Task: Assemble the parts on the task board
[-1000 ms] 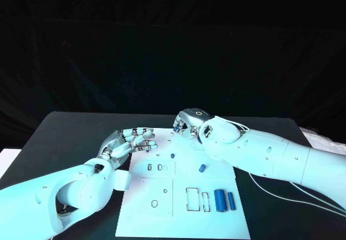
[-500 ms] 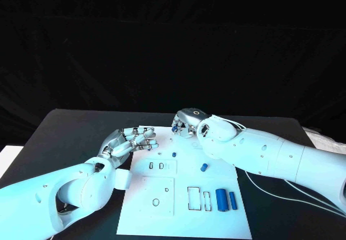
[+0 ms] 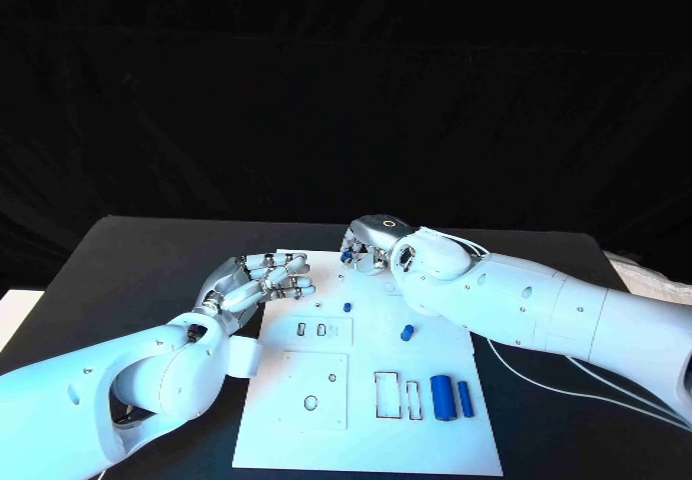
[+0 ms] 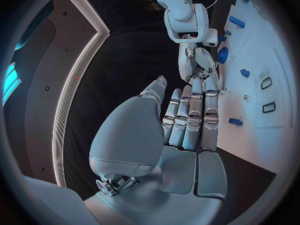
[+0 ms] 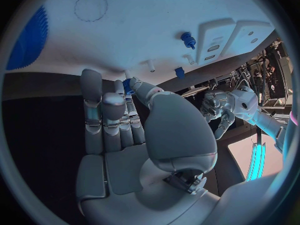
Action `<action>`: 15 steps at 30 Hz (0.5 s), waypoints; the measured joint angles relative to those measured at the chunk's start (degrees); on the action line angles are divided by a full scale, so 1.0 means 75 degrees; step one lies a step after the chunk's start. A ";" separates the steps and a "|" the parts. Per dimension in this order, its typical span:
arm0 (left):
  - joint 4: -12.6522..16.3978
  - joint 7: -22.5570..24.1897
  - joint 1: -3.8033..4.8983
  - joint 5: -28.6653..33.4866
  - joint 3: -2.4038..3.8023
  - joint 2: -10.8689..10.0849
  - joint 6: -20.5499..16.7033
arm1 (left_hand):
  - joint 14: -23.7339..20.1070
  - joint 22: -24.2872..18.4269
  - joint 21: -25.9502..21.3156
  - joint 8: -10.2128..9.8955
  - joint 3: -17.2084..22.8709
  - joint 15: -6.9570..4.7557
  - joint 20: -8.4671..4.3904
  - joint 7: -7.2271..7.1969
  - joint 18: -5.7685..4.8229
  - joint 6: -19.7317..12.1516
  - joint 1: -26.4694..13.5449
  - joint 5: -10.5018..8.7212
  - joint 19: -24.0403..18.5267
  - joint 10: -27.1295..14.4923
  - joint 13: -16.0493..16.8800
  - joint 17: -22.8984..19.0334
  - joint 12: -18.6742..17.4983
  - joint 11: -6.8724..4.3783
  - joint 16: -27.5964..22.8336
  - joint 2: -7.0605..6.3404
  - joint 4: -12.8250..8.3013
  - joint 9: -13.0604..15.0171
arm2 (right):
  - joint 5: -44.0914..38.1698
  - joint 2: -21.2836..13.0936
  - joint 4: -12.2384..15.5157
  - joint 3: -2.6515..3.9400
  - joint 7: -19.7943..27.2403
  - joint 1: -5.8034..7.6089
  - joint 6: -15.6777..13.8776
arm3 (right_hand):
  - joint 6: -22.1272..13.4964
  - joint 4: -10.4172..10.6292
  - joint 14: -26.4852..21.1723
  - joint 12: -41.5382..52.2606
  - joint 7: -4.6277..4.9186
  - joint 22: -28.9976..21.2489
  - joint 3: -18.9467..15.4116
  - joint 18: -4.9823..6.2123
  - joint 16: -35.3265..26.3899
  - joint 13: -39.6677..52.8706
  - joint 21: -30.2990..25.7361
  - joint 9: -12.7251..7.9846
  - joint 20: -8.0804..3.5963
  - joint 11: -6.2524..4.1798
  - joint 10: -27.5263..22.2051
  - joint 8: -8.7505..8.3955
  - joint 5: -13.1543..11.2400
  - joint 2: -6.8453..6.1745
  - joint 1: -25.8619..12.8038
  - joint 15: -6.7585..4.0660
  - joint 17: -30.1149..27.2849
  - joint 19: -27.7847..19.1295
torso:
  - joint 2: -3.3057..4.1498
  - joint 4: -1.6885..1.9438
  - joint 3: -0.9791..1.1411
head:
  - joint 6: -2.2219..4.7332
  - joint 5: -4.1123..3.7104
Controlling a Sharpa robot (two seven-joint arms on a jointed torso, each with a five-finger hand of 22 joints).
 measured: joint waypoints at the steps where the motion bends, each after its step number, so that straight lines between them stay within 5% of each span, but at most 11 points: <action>1: -0.0002 -0.0002 0.0000 0.0000 0.0000 0.0000 0.0001 | 0.0000 0.0000 0.0000 -0.0009 0.0000 0.0000 0.0000 0.0000 0.0000 0.0000 0.0000 0.0000 0.0000 0.0000 0.0000 0.0000 0.0000 0.0000 0.0000 0.0000 0.0000 0.0000 | 0.0000 -0.0005 0.0007 0.0001 0.0000 0.0001 0.0004 | -0.0001 0.0000 0.0000 0.0000 0.0001 0.0000 0.0000 0.0000 0.0013 0.0000 0.0000 0.0001 0.0000 0.0000 0.0000 0.0000 0.0001 0.0000 0.0000 0.0000 0.0001 0.0000 | 0.0003 0.0005 -0.0001 | -0.0005 -0.0003; 15: -0.0016 -0.0017 0.0002 0.0000 0.0000 -0.0006 0.0007 | 0.0000 0.0000 0.0000 -0.0033 0.0000 0.0000 0.0000 0.0000 0.0000 0.0000 0.0031 0.0000 0.0000 0.0000 0.0000 0.0010 0.0000 0.0000 0.0000 0.0031 0.0000 0.0000 | -0.0052 -0.0058 0.0085 0.0006 -0.0025 0.0004 -0.0010 | 0.0003 0.0000 0.0000 0.0000 -0.0003 0.0016 0.0000 0.0000 0.0034 0.0000 0.0030 0.0004 0.0000 0.0000 0.0000 0.0000 0.0035 -0.0001 0.0000 0.0000 0.0016 0.0000 | 0.0025 0.0015 -0.0005 | -0.0018 -0.0016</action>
